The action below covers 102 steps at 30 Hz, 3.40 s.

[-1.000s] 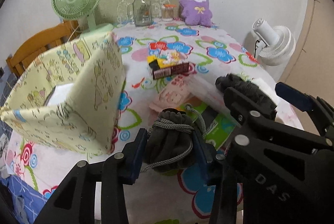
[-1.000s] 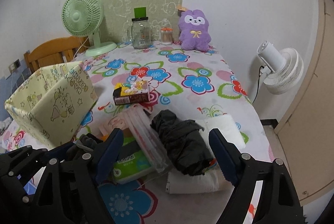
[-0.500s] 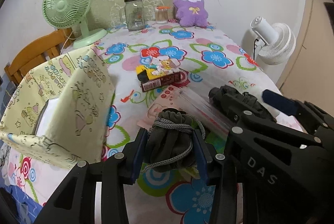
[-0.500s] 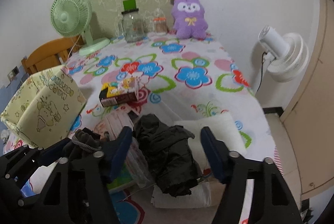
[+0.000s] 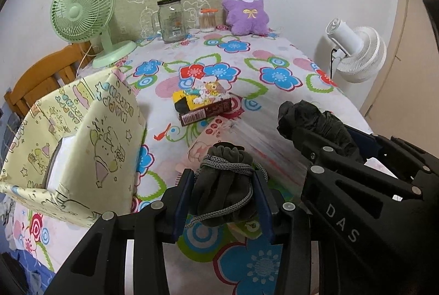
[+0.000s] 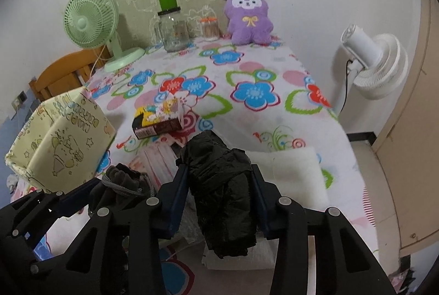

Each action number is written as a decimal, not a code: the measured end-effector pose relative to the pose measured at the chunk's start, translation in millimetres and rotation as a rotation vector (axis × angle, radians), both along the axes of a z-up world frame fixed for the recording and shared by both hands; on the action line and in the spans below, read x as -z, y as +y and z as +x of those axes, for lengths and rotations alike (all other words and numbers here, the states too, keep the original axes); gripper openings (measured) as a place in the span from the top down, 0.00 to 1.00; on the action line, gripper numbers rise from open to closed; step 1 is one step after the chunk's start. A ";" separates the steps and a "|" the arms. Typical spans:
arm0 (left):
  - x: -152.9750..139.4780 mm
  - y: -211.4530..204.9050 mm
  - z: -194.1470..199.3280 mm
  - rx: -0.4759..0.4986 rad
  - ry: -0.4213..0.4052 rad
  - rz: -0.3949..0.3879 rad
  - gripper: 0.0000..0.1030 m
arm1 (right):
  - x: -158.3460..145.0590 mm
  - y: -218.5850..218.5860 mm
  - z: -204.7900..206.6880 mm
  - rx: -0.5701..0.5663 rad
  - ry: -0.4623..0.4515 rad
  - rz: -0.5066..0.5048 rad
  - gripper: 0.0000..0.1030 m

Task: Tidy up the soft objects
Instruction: 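Close the right tool on the black wrapped bundle and lift it, then carry the pouch into the fabric box and open the left tool while the right tool carries the bundle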

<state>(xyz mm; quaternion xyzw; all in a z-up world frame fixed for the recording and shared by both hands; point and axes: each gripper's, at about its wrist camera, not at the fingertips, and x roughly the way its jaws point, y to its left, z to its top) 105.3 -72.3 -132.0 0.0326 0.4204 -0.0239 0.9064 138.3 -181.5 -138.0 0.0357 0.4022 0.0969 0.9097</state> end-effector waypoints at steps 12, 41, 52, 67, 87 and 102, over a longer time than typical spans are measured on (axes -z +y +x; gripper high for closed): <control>-34.2 1.1 -11.7 0.005 -0.065 -0.002 0.58 | -40.3 -1.5 -15.2 0.019 -0.092 -0.021 0.55; -94.1 39.2 -18.6 -0.005 -0.142 -0.020 0.58 | -118.0 33.0 -38.7 0.027 -0.212 -0.041 0.55; -100.1 72.6 -11.9 -0.033 -0.151 0.006 0.58 | -127.4 74.3 -30.6 -0.021 -0.216 -0.018 0.55; -93.6 126.5 3.3 -0.081 -0.146 0.031 0.58 | -119.6 131.8 -9.4 -0.078 -0.186 -0.010 0.55; -63.6 198.6 27.8 -0.159 -0.082 0.030 0.57 | -95.5 209.3 16.7 -0.211 -0.147 -0.015 0.55; -31.3 232.5 45.2 -0.194 0.010 0.022 0.53 | -66.3 249.2 37.2 -0.317 -0.082 -0.017 0.55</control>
